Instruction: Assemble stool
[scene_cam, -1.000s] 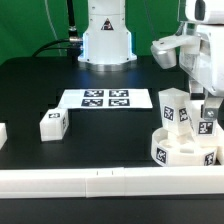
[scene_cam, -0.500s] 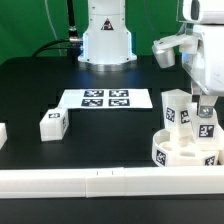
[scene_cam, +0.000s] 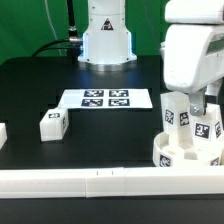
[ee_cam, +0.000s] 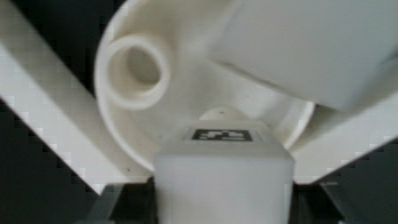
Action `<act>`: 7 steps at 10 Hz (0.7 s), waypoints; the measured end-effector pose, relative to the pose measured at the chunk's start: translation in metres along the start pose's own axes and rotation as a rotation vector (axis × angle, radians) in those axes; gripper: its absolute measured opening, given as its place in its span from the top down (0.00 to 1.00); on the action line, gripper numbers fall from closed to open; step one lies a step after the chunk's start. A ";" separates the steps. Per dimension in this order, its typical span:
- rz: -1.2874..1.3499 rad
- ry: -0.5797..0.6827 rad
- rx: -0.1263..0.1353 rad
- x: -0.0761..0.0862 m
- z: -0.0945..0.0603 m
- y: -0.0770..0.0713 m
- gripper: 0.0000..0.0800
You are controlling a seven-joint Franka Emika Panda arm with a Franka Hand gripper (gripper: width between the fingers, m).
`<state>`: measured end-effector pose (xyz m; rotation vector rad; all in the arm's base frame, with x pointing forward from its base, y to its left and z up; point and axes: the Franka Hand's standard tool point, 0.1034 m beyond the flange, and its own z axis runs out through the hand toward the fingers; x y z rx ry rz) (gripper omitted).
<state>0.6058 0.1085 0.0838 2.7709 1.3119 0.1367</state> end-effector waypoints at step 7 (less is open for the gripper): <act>0.903 0.006 -0.004 0.011 -0.002 -0.014 0.58</act>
Offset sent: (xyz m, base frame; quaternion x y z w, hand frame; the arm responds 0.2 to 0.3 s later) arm -0.0202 0.0325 -0.0082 0.0301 -0.0049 0.3406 0.9397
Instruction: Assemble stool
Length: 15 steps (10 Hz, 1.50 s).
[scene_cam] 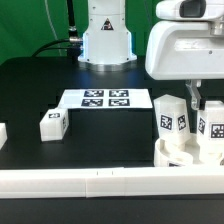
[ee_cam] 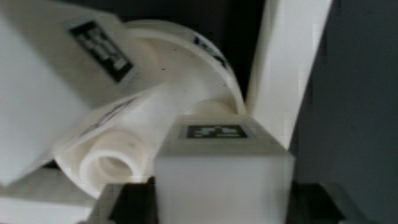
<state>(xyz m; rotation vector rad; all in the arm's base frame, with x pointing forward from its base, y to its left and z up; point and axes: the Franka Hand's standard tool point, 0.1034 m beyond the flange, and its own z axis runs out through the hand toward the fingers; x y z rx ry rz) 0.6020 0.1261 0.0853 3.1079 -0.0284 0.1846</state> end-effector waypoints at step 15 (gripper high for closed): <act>1.335 -0.100 0.154 -0.007 0.000 -0.027 0.58</act>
Offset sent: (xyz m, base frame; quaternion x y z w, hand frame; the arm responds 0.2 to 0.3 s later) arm 0.0000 0.0000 0.0000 0.0000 0.0000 0.1938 0.9810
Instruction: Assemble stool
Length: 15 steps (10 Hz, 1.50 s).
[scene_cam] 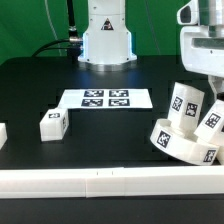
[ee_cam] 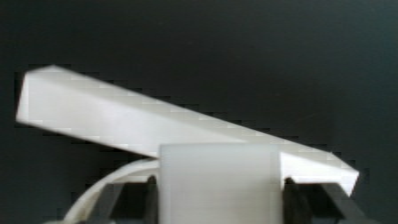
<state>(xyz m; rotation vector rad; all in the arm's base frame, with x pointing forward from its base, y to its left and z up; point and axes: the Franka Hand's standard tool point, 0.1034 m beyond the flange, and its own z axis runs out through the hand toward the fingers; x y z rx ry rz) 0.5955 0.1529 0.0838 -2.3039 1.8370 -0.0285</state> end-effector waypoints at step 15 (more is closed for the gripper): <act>-0.722 -0.038 -0.061 0.000 -0.020 0.003 0.19</act>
Offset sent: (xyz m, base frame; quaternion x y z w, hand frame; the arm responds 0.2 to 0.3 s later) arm 0.0000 0.0000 0.0000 0.0000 0.0000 0.0650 0.9979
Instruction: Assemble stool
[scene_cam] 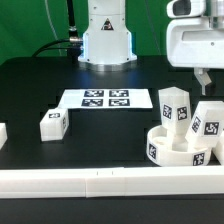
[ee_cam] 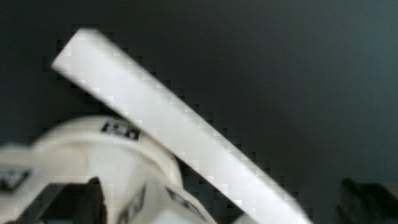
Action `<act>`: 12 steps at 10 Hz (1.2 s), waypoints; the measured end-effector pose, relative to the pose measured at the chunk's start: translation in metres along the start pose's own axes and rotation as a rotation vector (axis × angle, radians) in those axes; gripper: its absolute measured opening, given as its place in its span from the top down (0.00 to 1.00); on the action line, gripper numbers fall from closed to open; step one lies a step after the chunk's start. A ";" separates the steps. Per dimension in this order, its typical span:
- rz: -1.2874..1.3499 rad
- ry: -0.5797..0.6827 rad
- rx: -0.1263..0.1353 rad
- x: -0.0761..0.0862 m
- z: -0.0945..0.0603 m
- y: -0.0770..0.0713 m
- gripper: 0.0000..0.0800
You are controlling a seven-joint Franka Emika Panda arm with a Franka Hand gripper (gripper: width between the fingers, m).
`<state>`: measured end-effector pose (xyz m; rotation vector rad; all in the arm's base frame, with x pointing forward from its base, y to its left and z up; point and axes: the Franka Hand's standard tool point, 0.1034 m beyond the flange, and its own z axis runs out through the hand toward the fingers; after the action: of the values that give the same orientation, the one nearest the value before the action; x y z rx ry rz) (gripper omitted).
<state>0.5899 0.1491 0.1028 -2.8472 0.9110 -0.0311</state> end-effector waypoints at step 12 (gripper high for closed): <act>-1.051 -0.026 -0.067 0.016 -0.003 0.012 0.19</act>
Offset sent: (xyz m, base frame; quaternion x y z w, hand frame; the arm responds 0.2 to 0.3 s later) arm 0.0000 0.0000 0.0000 0.0000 0.0000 -0.1938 0.9810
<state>0.5959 0.1298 0.1035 -3.0010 -0.6593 -0.0787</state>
